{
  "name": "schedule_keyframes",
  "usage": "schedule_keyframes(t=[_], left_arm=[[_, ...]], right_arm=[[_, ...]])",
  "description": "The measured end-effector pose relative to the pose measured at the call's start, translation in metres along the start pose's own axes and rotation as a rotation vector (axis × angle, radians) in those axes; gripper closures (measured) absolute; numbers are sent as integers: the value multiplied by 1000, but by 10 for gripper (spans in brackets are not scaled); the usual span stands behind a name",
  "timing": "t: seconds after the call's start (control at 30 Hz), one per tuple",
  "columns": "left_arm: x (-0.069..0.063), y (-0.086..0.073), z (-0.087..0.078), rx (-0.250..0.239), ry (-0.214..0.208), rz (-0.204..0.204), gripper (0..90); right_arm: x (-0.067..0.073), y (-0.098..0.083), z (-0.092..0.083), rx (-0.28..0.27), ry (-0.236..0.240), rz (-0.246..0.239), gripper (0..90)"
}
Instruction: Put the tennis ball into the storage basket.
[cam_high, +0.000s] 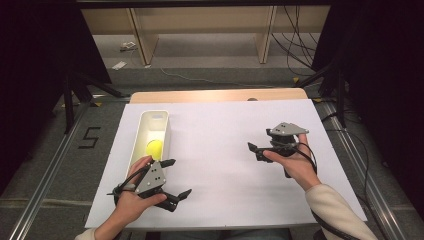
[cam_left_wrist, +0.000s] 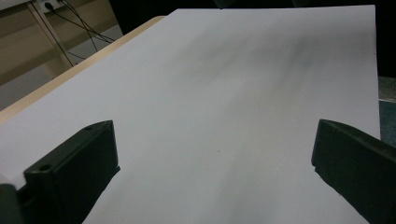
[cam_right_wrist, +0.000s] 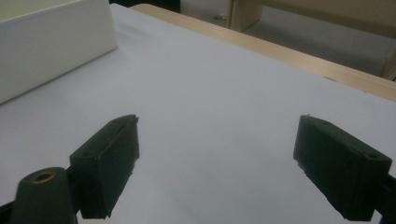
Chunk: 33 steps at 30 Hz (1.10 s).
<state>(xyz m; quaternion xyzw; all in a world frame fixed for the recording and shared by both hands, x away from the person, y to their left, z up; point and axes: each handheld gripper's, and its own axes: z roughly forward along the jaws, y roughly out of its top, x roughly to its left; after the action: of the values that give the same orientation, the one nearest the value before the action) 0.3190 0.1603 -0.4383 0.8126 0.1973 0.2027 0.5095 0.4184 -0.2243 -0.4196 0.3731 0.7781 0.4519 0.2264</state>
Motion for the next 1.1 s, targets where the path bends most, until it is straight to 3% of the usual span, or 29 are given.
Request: schedule_keyframes(t=[0.6,1.1], left_arm=[[0,0,1,3,1,5,0],[1,0,0,-1,6,3,0]], right_arm=[[-10,-31,-34,-1,-37,34,151],[-6,-44,-49,-7,-35,35,153]])
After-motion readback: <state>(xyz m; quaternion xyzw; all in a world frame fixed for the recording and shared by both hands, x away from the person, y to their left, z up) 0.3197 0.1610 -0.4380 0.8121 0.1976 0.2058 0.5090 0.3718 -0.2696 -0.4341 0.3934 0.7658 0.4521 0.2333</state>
